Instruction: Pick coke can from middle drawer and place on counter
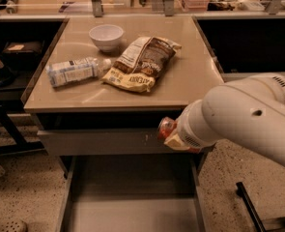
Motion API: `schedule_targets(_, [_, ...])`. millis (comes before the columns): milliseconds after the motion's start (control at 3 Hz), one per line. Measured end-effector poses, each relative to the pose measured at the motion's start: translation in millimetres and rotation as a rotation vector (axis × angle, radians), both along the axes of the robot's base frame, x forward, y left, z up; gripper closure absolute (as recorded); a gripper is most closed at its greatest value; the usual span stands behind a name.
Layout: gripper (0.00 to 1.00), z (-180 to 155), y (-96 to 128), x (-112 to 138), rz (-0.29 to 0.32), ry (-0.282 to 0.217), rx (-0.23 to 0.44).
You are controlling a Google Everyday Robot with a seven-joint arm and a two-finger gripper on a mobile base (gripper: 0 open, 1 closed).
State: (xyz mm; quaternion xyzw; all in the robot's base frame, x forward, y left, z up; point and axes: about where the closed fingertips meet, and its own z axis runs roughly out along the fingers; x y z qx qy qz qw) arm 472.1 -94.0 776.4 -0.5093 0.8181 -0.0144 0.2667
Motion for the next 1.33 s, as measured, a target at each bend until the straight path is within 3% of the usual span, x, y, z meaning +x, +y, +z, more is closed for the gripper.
schedule_targets(333, [1.0, 48, -14, 16, -0.032, -0.079, -0.034])
schedule_targets(1000, [1.0, 123, -38, 87, -0.072, -0.221, -0.078])
schedule_targets(1333, [1.0, 144, -38, 124, -0.076, -0.247, -0.079])
